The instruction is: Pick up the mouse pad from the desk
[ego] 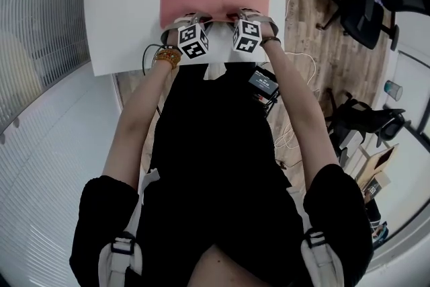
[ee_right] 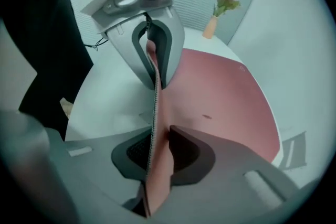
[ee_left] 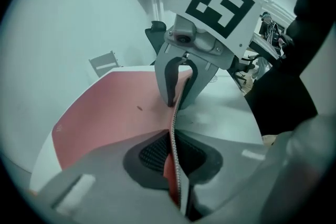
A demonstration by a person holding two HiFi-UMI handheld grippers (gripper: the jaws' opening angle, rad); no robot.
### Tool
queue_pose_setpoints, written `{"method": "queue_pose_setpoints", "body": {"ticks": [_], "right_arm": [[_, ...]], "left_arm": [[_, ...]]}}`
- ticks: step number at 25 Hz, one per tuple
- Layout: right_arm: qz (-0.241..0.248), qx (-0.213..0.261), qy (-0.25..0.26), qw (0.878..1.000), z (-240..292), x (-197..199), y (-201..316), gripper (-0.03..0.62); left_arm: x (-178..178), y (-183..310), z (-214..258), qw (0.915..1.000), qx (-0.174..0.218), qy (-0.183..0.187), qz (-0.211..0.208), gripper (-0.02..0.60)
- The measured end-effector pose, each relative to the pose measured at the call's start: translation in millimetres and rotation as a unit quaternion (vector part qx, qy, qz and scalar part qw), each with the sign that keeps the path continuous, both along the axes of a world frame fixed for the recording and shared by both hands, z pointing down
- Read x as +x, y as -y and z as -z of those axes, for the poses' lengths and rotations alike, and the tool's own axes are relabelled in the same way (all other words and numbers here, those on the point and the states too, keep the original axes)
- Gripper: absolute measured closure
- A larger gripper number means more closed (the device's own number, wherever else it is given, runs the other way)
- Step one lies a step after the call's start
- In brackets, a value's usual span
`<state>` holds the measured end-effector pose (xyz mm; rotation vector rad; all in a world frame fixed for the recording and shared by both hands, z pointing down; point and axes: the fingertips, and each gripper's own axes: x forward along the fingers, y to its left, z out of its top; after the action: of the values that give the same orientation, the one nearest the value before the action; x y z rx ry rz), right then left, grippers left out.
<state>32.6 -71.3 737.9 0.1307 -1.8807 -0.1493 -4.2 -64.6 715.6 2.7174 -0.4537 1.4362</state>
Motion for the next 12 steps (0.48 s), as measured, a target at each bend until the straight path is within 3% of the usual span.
{"method": "queue_pose_setpoints", "body": {"ticks": [4, 8, 12], "right_arm": [[-0.046, -0.034, 0.002, 0.998, -0.5, 3.1, -0.7, 0.543], [-0.063, -0.059, -0.008, 0.996, -0.5, 6.2, -2.1, 0.548], [-0.076, -0.064, -0.003, 0.995, 3.9, 7.6, -6.2, 0.551]], "left_arm": [[3.1, -3.9, -2.3, 0.9992, -0.039, -0.005, -0.008, 0.562], [6.4, -4.1, -4.6, 0.9961, -0.087, -0.005, 0.015, 0.563], [6.7, -7.7, -2.1, 0.9948, -0.093, 0.0, 0.041, 0.564]]}}
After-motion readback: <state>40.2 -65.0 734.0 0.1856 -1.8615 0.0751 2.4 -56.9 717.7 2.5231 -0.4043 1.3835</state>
